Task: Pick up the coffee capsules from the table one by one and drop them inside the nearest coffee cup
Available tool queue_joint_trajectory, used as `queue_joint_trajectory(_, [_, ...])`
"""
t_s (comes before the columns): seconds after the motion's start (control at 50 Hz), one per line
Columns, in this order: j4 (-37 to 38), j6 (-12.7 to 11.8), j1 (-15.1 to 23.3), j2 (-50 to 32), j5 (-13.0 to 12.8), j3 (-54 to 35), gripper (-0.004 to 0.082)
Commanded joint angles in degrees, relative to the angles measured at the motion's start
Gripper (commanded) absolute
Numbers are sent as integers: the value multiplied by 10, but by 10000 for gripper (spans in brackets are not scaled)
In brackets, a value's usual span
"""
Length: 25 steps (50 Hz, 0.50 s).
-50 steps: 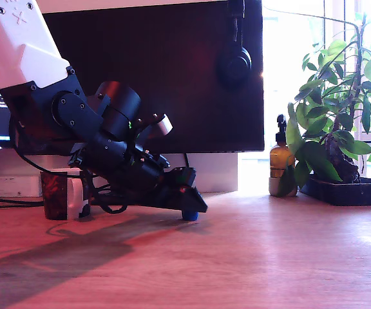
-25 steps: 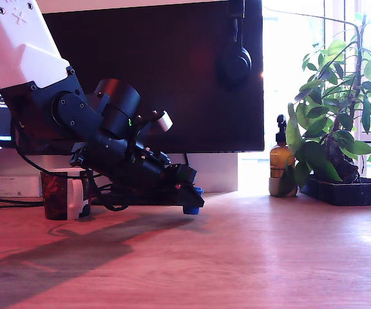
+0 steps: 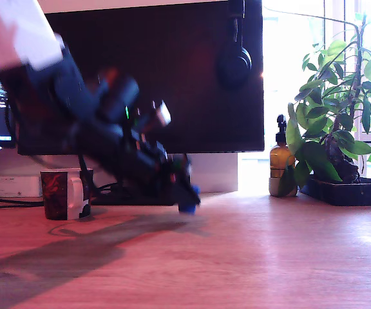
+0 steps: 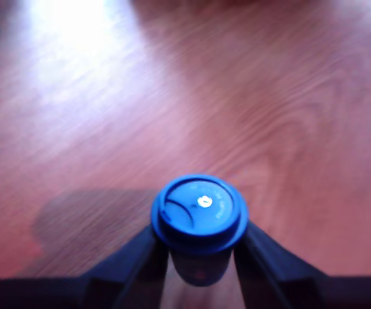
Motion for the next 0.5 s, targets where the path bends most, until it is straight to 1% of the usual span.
queue_joint_trajectory(0.0, [-17,-1,-2,-23,2,-2,196])
queue_joint_trajectory(0.3, [-119,-1,-2,-92,-4,-3,196])
queue_joint_trajectory(0.34, [-131,-1,-2,-100,-10,-3,195])
queue_joint_trajectory(0.44, [-155,-2,-2,-121,-34,-3,195])
queue_joint_trajectory(0.48, [-163,-5,-2,-129,-41,-3,196])
